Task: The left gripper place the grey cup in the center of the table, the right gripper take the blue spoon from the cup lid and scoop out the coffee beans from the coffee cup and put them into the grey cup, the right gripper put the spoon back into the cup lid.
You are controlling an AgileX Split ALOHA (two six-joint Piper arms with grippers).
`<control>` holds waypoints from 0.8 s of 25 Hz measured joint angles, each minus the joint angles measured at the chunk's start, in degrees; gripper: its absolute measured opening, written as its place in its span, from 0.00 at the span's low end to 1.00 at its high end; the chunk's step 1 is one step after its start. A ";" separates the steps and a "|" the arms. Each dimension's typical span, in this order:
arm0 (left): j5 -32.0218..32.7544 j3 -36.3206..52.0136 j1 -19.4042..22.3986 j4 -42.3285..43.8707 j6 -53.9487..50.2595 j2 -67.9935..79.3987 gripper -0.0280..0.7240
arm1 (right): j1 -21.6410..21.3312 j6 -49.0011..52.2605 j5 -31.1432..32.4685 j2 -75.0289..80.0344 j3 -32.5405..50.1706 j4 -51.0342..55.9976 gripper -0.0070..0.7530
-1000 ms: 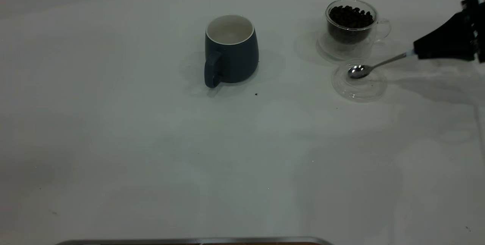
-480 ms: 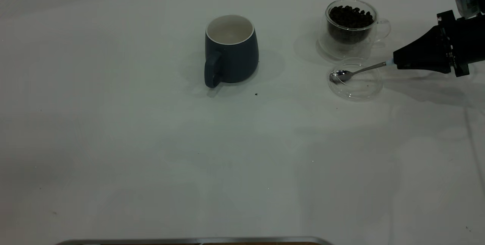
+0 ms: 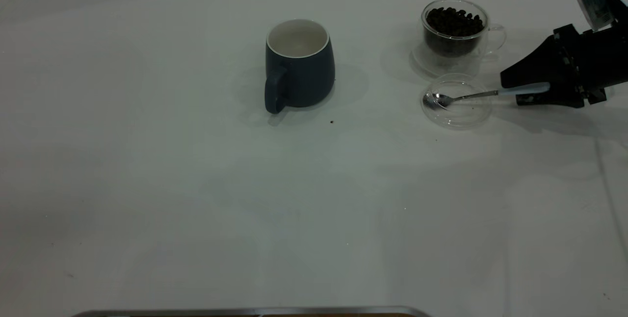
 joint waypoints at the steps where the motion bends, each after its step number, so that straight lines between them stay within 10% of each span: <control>1: 0.00 0.00 0.00 0.00 0.00 0.00 0.67 | 0.34 0.06 -0.94 -0.05 0.00 -0.07 0.81; 14: 0.00 0.00 0.00 0.00 0.00 0.00 0.67 | 2.04 -6.55 -11.62 -8.06 0.24 2.93 0.84; 20: 0.00 0.00 0.00 0.00 0.00 0.00 0.67 | 4.85 10.15 -10.74 -26.85 4.25 -12.52 0.75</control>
